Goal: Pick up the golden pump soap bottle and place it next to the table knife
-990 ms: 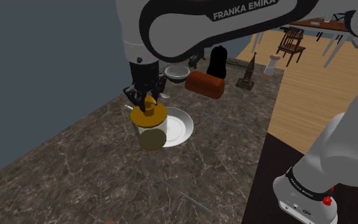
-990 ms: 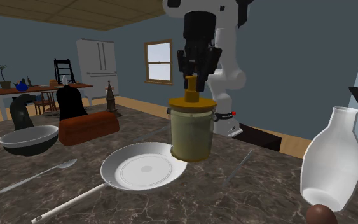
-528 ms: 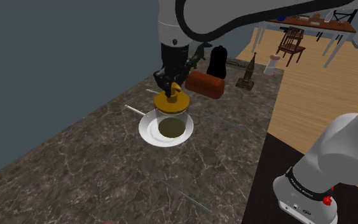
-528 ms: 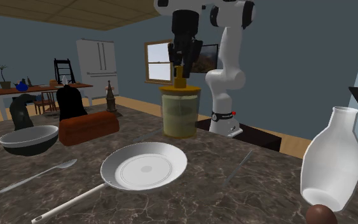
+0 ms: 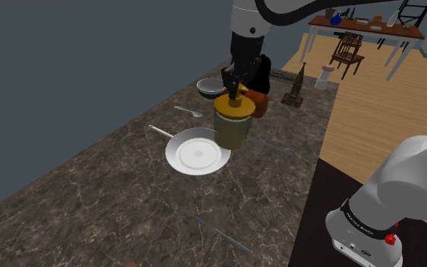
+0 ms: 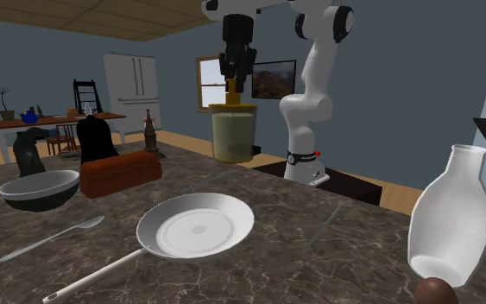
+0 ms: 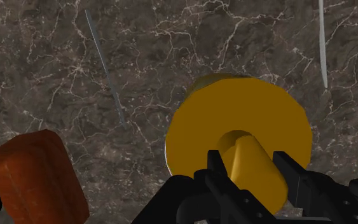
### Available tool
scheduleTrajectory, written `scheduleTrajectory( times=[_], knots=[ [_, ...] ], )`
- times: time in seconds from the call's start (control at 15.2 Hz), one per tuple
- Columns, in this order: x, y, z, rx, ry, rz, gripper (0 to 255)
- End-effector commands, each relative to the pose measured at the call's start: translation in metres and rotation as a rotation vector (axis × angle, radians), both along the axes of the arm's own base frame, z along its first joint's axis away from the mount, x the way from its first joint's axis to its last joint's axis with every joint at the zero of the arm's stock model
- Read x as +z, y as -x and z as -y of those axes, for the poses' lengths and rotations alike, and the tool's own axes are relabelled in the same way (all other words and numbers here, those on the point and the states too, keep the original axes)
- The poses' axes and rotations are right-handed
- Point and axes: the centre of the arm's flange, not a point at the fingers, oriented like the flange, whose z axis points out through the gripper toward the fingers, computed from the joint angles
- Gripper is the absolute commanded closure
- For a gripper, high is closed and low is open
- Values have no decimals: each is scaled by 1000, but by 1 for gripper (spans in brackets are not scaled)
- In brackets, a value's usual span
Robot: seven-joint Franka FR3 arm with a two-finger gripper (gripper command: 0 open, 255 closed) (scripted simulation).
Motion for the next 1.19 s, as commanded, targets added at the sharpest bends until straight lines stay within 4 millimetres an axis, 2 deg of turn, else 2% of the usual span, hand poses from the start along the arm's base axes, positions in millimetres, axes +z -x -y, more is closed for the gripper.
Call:
scheduleTrajectory(
  times=[0.0, 1.12],
  knots=[
    [10, 6, 24, 2, -1, 0, 255],
    [72, 54, 234, 2, -1, 0, 255]
  ],
)
